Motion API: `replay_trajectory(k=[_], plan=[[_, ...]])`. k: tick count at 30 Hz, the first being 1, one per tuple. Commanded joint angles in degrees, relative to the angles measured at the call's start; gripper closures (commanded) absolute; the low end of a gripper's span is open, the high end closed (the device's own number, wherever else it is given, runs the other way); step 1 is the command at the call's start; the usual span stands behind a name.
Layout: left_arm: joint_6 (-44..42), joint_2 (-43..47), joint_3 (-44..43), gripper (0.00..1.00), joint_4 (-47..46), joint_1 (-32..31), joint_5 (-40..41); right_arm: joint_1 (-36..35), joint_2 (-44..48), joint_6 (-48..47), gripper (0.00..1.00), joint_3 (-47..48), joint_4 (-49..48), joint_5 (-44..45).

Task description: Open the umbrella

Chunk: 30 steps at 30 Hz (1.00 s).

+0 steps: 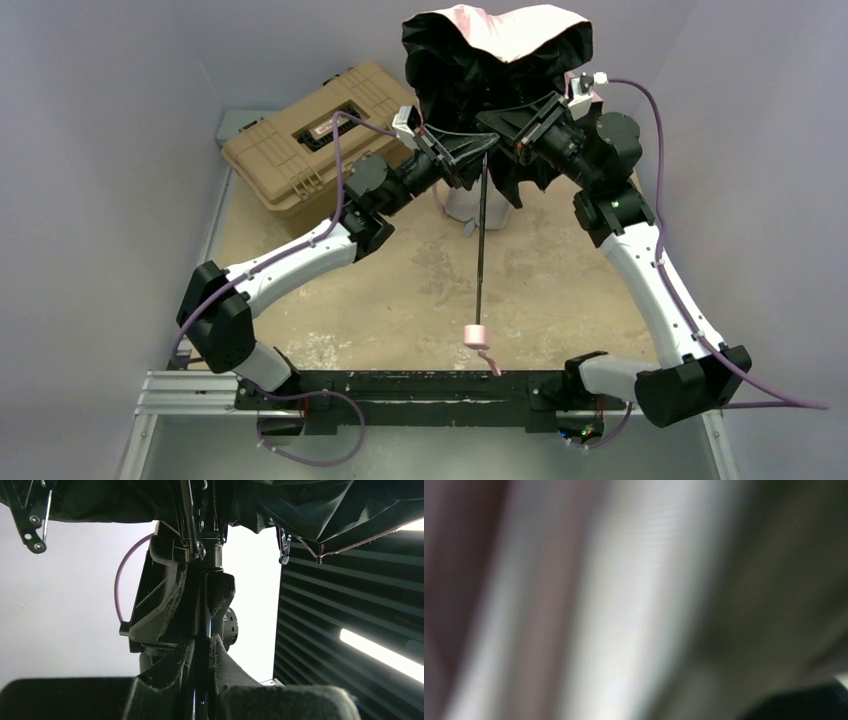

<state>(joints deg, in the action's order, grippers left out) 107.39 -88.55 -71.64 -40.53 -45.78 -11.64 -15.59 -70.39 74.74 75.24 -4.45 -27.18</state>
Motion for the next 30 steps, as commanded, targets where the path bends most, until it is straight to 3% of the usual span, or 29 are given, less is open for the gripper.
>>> replay_trajectory(k=[1,14,30], plan=[[-3.24,5.20,-0.02,1.00,-1.26,-2.21,-7.21,0.75,-1.30,-2.65,0.85,4.57,2.65,11.77],[-10.65,8.23,-0.91,1.00,10.29,-8.32,-10.56,1.00,-0.55,-2.60,0.80,6.93,6.25,32.25],[-16.11,10.94,-0.55,1.00,19.18,-14.19,-9.53,3.92,-5.05,-4.16,0.80,10.61,5.39,43.21]])
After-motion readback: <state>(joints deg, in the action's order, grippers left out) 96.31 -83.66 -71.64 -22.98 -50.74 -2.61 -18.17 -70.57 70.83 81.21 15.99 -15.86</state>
